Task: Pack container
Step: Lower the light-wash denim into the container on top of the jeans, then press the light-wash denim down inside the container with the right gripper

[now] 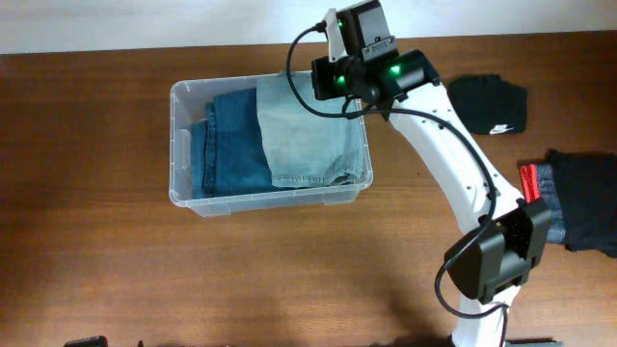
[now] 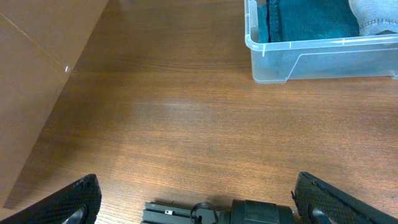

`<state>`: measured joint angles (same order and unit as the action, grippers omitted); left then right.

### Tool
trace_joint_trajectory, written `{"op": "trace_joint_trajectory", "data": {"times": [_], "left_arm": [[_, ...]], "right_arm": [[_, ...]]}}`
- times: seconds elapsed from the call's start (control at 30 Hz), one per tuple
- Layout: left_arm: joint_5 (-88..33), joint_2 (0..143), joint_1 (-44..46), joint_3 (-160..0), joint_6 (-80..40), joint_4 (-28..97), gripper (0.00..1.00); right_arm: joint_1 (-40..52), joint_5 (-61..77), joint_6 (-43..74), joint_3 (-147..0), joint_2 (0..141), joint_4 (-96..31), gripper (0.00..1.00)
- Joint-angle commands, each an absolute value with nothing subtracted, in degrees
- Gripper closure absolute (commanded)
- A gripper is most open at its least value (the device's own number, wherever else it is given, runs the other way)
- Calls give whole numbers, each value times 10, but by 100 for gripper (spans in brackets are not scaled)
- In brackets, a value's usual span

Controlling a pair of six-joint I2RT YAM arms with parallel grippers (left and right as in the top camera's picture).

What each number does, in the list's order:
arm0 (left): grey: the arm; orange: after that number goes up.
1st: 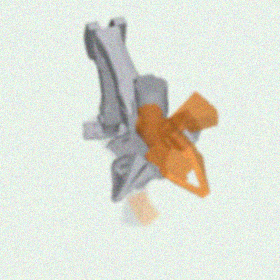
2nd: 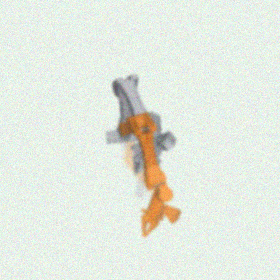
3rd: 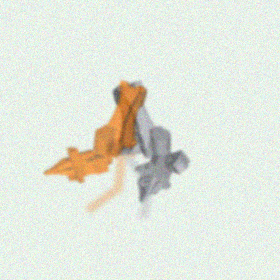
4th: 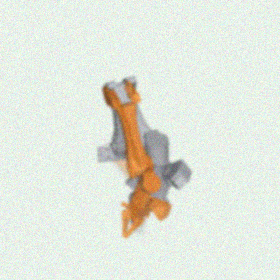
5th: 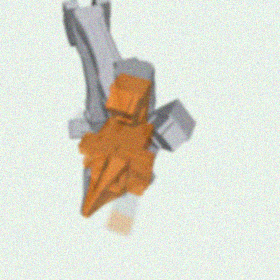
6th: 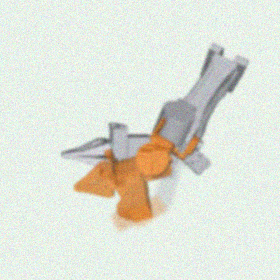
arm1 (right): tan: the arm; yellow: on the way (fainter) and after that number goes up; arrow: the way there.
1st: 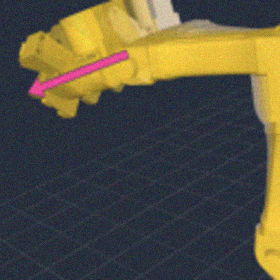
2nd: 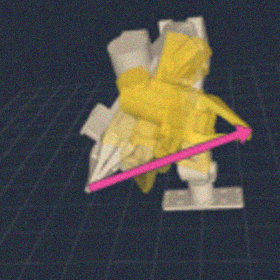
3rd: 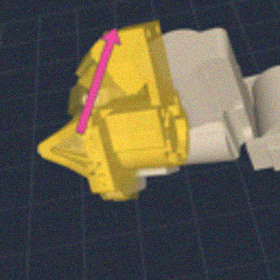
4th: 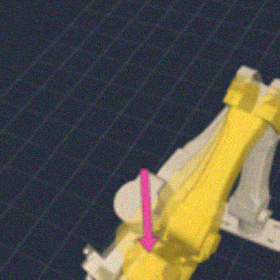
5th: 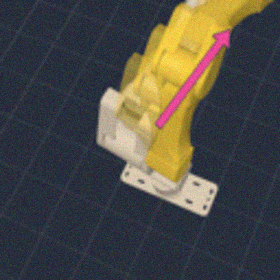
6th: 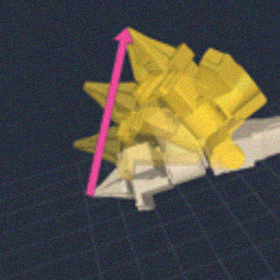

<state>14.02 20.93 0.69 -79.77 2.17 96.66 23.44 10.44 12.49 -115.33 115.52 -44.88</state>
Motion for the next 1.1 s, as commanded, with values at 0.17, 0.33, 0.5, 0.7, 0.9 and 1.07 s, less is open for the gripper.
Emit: {"op": "trace_joint_trajectory", "data": {"times": [0.17,0.33,0.5,0.7,0.9,1.07], "left_arm": [[150,208,10,-796,22,967,1],[150,208,10,-796,22,967,0],[150,208,10,-796,22,967,1],[150,208,10,-796,22,967,1],[150,208,10,-796,22,967,1],[150,208,10,-796,22,967,1]], "right_arm": [[279,109,129,-1157,1223,-407,92],[289,102,129,-1157,1267,-394,93],[289,90,129,-1157,1316,-403,96],[289,83,127,-1158,1333,-424,96],[284,61,123,-1186,1279,-444,96],[286,43,123,-1214,1222,-489,96]]}}
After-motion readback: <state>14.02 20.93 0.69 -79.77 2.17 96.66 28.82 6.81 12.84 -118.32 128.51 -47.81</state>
